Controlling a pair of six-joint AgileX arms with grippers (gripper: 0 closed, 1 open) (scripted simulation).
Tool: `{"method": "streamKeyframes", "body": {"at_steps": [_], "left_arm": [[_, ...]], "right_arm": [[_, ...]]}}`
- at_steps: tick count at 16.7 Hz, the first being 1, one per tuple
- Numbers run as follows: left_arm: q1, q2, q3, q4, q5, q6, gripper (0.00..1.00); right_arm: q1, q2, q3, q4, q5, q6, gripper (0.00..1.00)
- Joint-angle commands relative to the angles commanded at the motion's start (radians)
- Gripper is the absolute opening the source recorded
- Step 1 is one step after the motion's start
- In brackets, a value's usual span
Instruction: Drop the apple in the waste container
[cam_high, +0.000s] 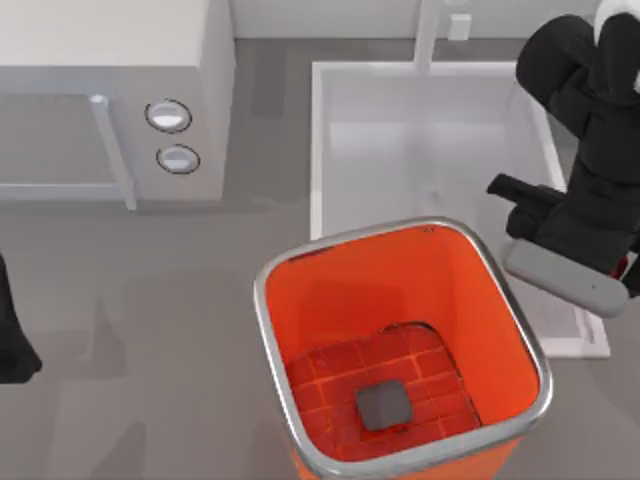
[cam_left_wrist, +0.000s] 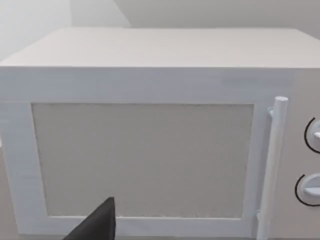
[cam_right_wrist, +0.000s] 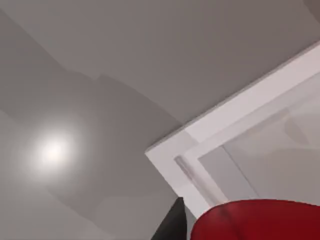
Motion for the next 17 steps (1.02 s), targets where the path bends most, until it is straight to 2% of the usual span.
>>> {"method": "streamKeyframes", "body": {"at_steps": [4,8,12,17], "left_arm": [[0.000,0.000,0.000,0.000,0.000,0.000,1.00],[0.000,0.000,0.000,0.000,0.000,0.000,1.00],[0.000,0.000,0.000,0.000,0.000,0.000,1.00],[0.000,0.000,0.000,0.000,0.000,0.000,1.00]], "right_arm": [[0.152,0.025,0.004,-0.023,0.000,-0.534,0.00],[0.290,0.026,0.029,-0.037,0.001,-0.963,0.00],[0.404,0.003,0.071,-0.036,0.013,-1.267,0.00],[0.497,-0.035,0.129,-0.026,0.039,-1.520,0.00]]}}
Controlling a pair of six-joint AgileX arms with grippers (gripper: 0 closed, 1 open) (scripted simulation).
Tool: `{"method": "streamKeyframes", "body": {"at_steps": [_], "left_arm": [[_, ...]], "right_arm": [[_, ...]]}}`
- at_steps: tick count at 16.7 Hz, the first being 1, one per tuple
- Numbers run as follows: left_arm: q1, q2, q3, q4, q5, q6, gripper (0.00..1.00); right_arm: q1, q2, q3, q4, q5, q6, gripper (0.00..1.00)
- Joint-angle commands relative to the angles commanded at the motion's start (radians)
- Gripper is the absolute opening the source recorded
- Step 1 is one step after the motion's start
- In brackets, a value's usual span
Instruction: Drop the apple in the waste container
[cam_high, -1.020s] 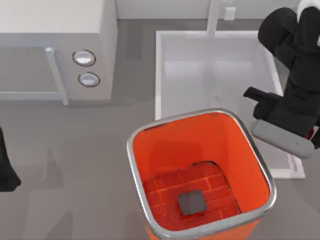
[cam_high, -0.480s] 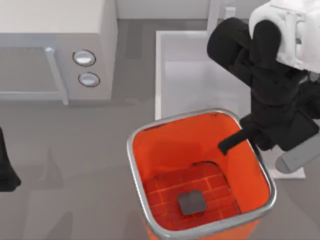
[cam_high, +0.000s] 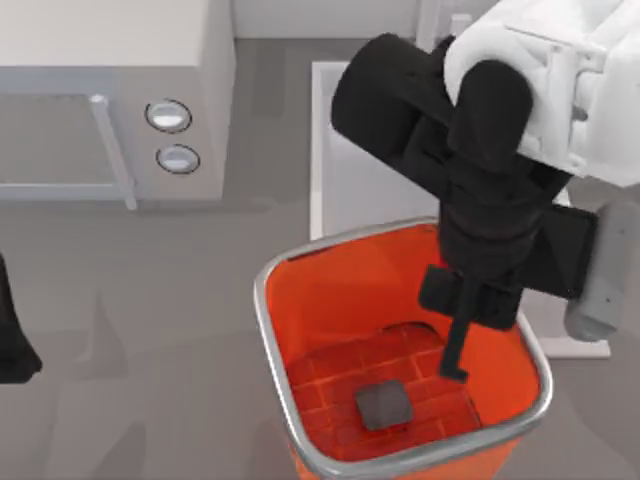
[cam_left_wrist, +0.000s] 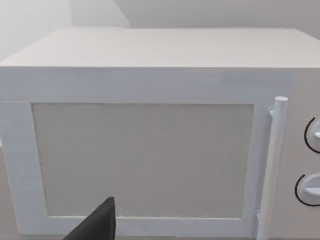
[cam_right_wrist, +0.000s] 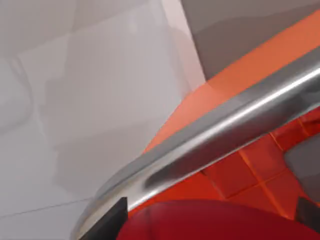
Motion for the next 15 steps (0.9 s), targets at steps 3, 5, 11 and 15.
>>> {"method": "streamKeyframes", "body": {"at_steps": [3,5,11,15], "left_arm": [[0.000,0.000,0.000,0.000,0.000,0.000,1.00],[0.000,0.000,0.000,0.000,0.000,0.000,1.00],[0.000,0.000,0.000,0.000,0.000,0.000,1.00],[0.000,0.000,0.000,0.000,0.000,0.000,1.00]], "right_arm": [[0.025,-0.013,0.022,0.004,0.011,-0.076,0.00],[0.028,-0.015,0.024,0.004,0.013,-0.085,0.00],[0.013,-0.021,0.008,0.013,0.035,-0.070,0.00],[0.016,0.008,-0.095,0.154,0.023,-0.084,0.00]]}}
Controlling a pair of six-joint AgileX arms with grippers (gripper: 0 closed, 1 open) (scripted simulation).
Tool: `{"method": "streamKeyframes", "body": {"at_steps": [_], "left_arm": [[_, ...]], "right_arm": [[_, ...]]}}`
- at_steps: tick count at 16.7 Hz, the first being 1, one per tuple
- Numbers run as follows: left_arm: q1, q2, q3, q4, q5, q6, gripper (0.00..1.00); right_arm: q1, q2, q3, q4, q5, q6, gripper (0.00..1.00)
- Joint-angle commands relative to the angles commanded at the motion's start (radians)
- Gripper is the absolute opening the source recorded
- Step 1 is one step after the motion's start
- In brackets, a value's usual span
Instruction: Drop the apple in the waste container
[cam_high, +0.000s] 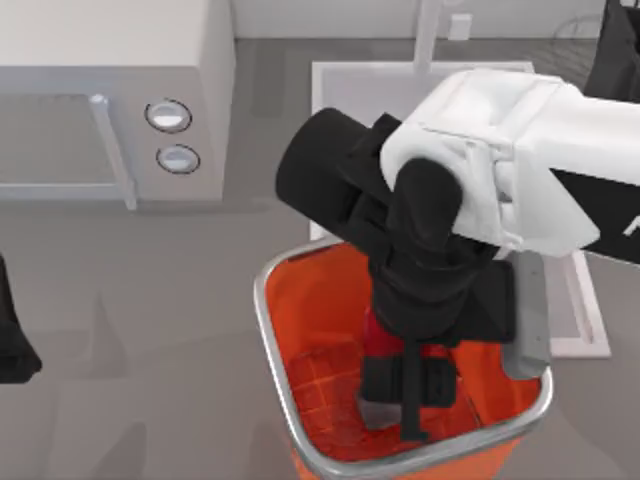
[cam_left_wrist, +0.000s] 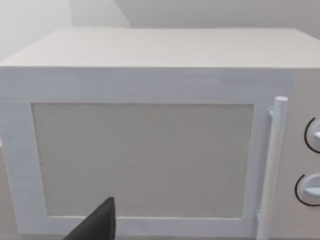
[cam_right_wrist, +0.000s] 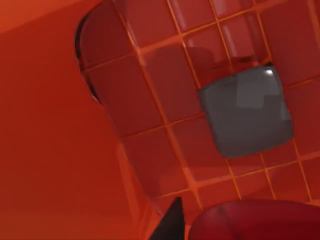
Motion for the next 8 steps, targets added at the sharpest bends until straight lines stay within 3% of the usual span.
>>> {"method": "streamKeyframes", "body": {"at_steps": [8], "left_arm": [[0.000,0.000,0.000,0.000,0.000,0.000,1.00]], "right_arm": [[0.000,0.028,-0.094,0.116,-0.011,-0.012,0.00]]}}
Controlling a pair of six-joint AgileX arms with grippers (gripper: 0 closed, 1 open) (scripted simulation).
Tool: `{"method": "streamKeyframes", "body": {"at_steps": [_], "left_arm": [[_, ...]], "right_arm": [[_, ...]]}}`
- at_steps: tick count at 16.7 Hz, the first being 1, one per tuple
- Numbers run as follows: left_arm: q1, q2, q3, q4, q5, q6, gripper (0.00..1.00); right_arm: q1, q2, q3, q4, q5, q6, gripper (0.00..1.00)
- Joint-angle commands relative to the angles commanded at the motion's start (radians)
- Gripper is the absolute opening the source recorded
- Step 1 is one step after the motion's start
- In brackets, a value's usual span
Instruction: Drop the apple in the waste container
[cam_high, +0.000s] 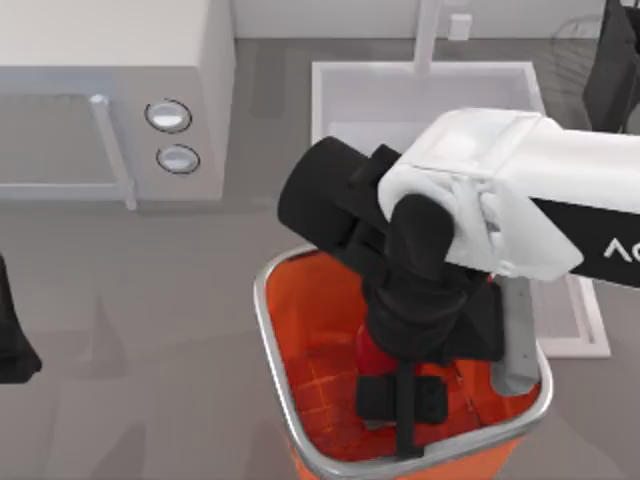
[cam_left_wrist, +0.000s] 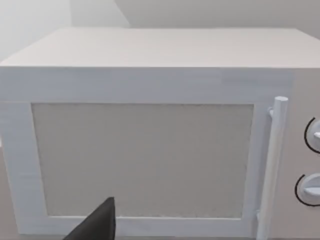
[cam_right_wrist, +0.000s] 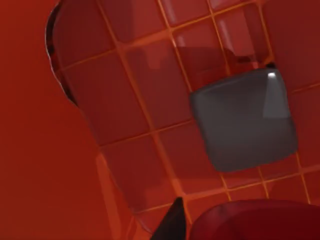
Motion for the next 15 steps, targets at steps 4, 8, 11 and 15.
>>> {"method": "streamKeyframes", "body": {"at_steps": [4,8,11,15], "left_arm": [[0.000,0.000,0.000,0.000,0.000,0.000,1.00],[0.000,0.000,0.000,0.000,0.000,0.000,1.00],[0.000,0.000,0.000,0.000,0.000,0.000,1.00],[0.000,0.000,0.000,0.000,0.000,0.000,1.00]], "right_arm": [[0.000,0.000,0.000,0.000,0.000,0.000,0.30],[0.000,0.000,0.000,0.000,0.000,0.000,0.60],[0.000,0.000,0.000,0.000,0.000,0.000,0.83],[0.000,0.000,0.000,0.000,0.000,0.000,1.00]]}}
